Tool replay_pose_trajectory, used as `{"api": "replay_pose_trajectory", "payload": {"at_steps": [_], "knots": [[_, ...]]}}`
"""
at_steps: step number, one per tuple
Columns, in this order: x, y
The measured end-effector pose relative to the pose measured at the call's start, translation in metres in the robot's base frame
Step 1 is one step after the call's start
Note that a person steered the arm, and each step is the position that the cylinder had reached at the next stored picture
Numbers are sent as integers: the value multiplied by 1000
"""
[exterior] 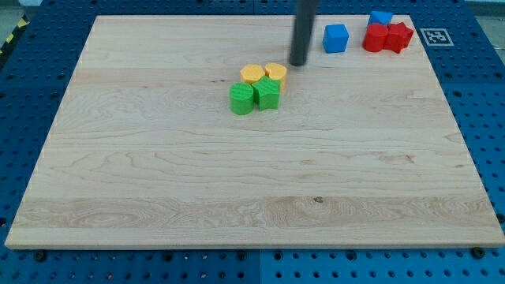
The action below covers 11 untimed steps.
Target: Separate the blue triangle from the red star
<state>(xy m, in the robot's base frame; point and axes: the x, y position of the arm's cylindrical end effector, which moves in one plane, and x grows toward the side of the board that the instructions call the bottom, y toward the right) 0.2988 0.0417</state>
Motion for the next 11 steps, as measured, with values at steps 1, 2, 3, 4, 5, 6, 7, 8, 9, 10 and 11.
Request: {"api": "replay_pose_trajectory", "payload": {"at_steps": [1, 2, 3, 4, 5, 6, 7, 8, 9, 10, 11], "knots": [[-70, -26], [-107, -5], [-107, 7], [-107, 58], [-106, 139], [-100, 212], [-97, 277], [-61, 302], [-28, 269], [-36, 221], [-61, 224]]}}
